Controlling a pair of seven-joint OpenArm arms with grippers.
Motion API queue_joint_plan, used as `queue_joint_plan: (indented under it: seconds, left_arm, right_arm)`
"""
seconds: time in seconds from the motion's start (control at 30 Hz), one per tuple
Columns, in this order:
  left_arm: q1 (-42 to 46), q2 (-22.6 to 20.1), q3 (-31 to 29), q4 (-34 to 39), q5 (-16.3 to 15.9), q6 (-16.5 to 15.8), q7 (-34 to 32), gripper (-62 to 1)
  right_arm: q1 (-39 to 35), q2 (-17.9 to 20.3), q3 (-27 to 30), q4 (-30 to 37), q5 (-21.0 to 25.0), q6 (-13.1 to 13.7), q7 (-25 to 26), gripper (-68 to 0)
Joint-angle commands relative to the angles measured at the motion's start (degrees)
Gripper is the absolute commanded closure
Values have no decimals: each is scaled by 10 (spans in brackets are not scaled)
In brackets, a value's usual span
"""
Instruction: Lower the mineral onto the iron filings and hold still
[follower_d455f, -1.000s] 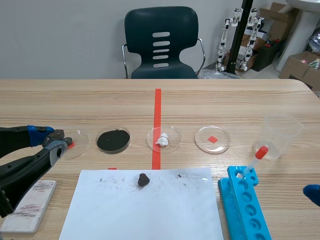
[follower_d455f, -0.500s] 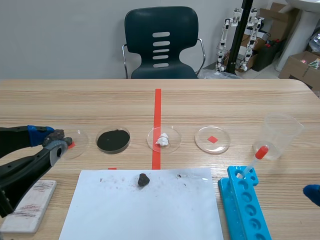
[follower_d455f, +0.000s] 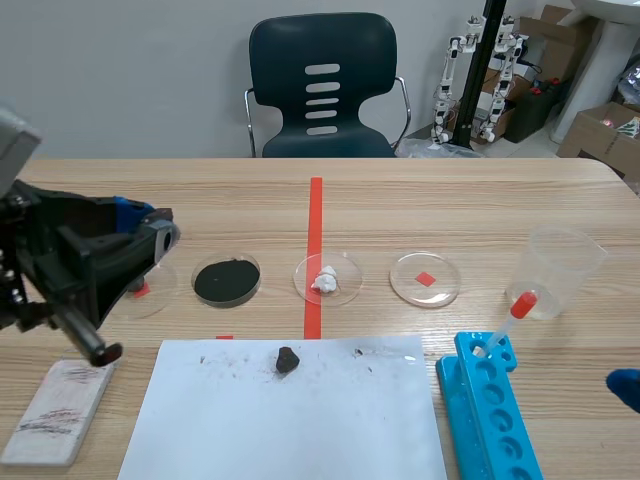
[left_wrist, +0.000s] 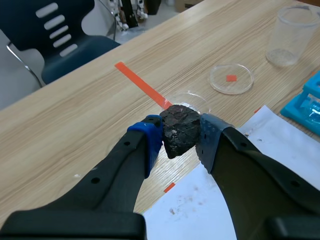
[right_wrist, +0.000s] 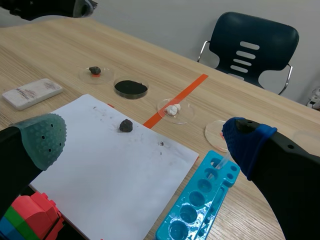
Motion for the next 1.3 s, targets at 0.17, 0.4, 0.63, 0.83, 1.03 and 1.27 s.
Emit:
queue_joint_plan:
  seconds: [0.17, 0.4, 0.63, 0.83, 1.03, 1.27]
  left_arm:
    - [-146, 86, 55, -102, -48, 91, 123, -83]
    - [-342, 122, 174, -293, -97, 119, 197, -83]
    - [-484, 132, 305, -434, -164, 213, 206, -83]
    - [-551, 160, 317, -544, -176, 249, 226, -83]
    - [-588, 179, 317, -623, -176, 249, 251, -83]
    - [-592, 181, 317, -651, -176, 258, 282, -70]
  right_arm:
    - [2, 3, 2, 11, 2, 0, 10, -679]
    - [2, 3, 2, 11, 2, 0, 10, -679]
    - [2, 3, 2, 11, 2, 0, 10, -679]
    - [2, 3, 2, 11, 2, 0, 10, -679]
    - [2, 3, 2, 11, 2, 0, 10, -679]
    - [2, 3, 2, 11, 2, 0, 10, -679]
